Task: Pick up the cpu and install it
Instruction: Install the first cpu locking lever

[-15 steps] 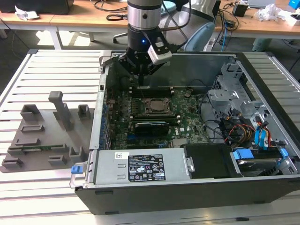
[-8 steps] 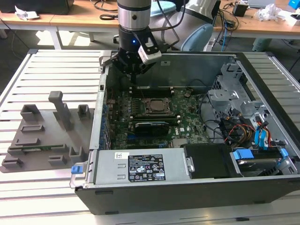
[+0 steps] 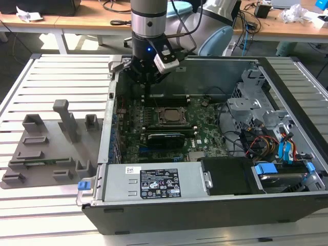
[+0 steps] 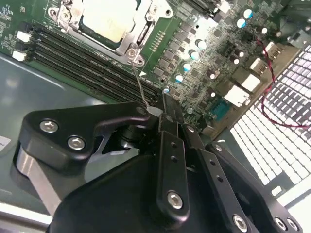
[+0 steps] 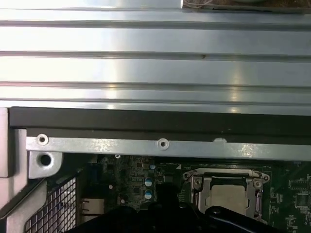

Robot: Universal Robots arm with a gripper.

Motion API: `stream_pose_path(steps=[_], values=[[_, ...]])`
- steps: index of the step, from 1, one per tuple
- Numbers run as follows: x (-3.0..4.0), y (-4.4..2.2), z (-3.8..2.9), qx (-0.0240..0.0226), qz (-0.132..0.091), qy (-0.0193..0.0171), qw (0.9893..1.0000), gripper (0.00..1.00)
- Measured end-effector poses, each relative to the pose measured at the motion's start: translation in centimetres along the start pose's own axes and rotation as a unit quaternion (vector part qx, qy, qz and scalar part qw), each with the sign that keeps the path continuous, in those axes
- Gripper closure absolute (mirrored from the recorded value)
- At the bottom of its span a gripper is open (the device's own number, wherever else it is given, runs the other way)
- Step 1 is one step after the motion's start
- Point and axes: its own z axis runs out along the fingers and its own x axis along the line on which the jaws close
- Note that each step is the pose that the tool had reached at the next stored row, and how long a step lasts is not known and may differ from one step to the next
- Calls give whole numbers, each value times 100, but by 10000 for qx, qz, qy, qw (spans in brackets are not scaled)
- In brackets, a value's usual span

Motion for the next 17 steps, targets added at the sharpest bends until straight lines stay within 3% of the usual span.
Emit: stream_pose_path(steps=[17], values=[[-229,-2,13,6,-35,0,10000,89]])
